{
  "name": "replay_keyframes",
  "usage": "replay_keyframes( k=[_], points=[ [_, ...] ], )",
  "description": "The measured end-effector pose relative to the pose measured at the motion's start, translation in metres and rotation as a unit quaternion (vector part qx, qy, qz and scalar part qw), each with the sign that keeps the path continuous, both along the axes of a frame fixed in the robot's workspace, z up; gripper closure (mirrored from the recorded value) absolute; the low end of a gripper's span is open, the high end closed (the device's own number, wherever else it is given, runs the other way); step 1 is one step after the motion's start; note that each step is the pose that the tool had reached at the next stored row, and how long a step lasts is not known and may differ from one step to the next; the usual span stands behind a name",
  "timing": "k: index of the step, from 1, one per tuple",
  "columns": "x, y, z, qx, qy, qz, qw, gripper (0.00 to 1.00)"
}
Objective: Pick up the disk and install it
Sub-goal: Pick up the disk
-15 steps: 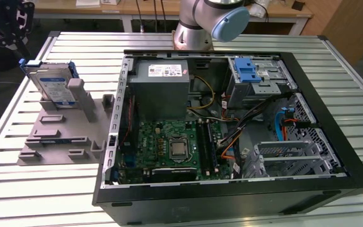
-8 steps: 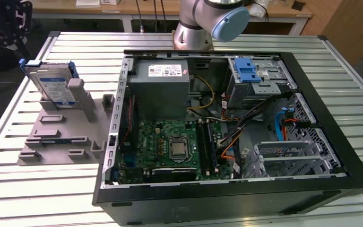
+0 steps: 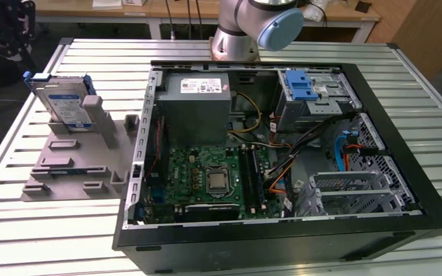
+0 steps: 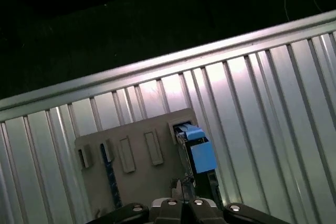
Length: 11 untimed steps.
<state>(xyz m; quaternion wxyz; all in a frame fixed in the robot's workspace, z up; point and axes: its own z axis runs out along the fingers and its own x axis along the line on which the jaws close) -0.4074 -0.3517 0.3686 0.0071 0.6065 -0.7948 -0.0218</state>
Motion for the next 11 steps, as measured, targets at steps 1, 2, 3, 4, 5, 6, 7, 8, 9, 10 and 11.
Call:
replay_keyframes(
  k=[1,2,3,4,5,6,7,8,9,10,11],
  points=[
    [0.0,0.0,-0.0001,0.0,0.0,0.009,1.0,0.89],
    [0.0,0.0,-0.0002,0.0,0.0,0.019,0.9998,0.89],
    [0.0,0.0,-0.0003,0.0,0.0,0.028,0.9996,0.89],
    [0.0,0.0,-0.0005,0.0,0.0,0.037,0.9993,0.89],
    [0.0,0.0,-0.0005,0.0002,0.0,0.044,0.999,0.89],
    [0.0,0.0,-0.0006,0.0005,-0.0001,0.051,0.9987,0.89],
    [0.0,0.0,-0.0008,0.0008,-0.0003,0.057,0.9984,0.89],
    [0.0,0.0,-0.001,0.001,-0.0005,0.064,0.998,0.89],
    [0.0,0.0,-0.0012,0.0011,-0.0007,0.071,0.9975,0.89],
    [0.0,0.0,-0.0015,0.0011,-0.0008,0.077,0.997,0.89],
    [0.0,0.0,-0.0018,0.0011,-0.0008,0.085,0.9963,0.89]
  ],
)
